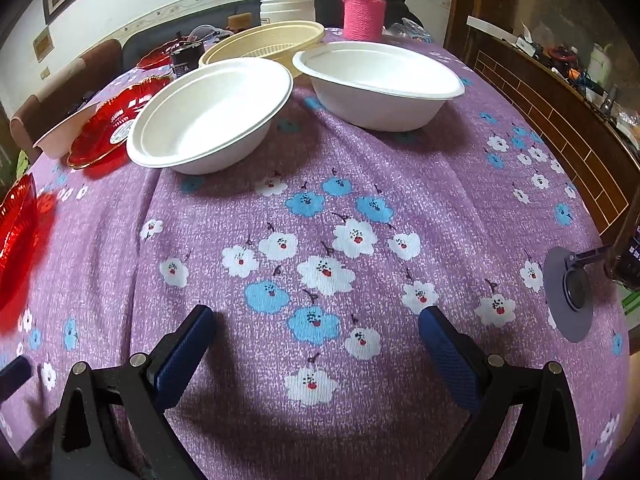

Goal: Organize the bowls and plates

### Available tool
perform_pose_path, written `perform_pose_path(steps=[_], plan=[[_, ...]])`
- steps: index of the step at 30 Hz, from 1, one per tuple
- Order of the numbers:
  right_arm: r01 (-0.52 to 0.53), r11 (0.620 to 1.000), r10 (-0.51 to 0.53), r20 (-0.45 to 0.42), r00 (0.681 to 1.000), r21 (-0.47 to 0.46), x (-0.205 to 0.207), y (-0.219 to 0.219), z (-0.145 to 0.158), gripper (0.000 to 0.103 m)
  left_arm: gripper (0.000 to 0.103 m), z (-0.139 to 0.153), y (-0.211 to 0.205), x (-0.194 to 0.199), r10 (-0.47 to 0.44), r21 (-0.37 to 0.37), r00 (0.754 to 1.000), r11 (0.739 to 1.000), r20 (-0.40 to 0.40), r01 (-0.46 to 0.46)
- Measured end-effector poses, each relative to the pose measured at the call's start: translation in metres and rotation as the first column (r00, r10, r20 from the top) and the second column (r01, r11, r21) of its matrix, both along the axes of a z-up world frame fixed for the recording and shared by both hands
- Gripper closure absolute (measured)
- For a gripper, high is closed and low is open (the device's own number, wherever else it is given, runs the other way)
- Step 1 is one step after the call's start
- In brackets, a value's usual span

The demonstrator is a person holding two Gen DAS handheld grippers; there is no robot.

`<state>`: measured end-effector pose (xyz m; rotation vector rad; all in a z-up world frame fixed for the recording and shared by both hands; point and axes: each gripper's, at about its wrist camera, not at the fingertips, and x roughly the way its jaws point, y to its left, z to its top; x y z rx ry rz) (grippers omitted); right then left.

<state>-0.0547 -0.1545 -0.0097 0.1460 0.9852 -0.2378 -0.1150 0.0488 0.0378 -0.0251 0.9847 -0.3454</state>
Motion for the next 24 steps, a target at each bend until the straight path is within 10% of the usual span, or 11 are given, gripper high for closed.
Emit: perform_pose_path(steps=[6, 11, 15, 24], plan=[[-0.012, 1.000, 0.011, 0.025, 1.000, 0.018, -0.012, 0.007, 0.008, 0.002, 0.000, 0.057, 0.068, -0.033, 0.087, -0.062, 0.963, 0.995, 0.256, -0.073], [-0.061, 0.995, 0.080, 0.276, 0.958, -0.076, -0.040, 0.046, 0.065, 0.002, 0.000, 0.096, 0.129, -0.047, 0.239, -0.092, 0.863, 0.971, 0.445, -0.221], [-0.140, 0.984, 0.177, 0.458, 0.871, -0.114, -0.049, 0.083, 0.100, 0.001, 0.000, 0.110, 0.176, -0.041, 0.335, -0.143, 0.830, 0.942, 0.447, -0.303], [-0.356, 0.934, 0.335, 0.264, 0.905, 0.037, 0.032, 0.154, 0.088, 0.001, 0.000, 0.090, 0.258, 0.023, 0.423, -0.149, 0.864, 0.906, 0.274, -0.396]])
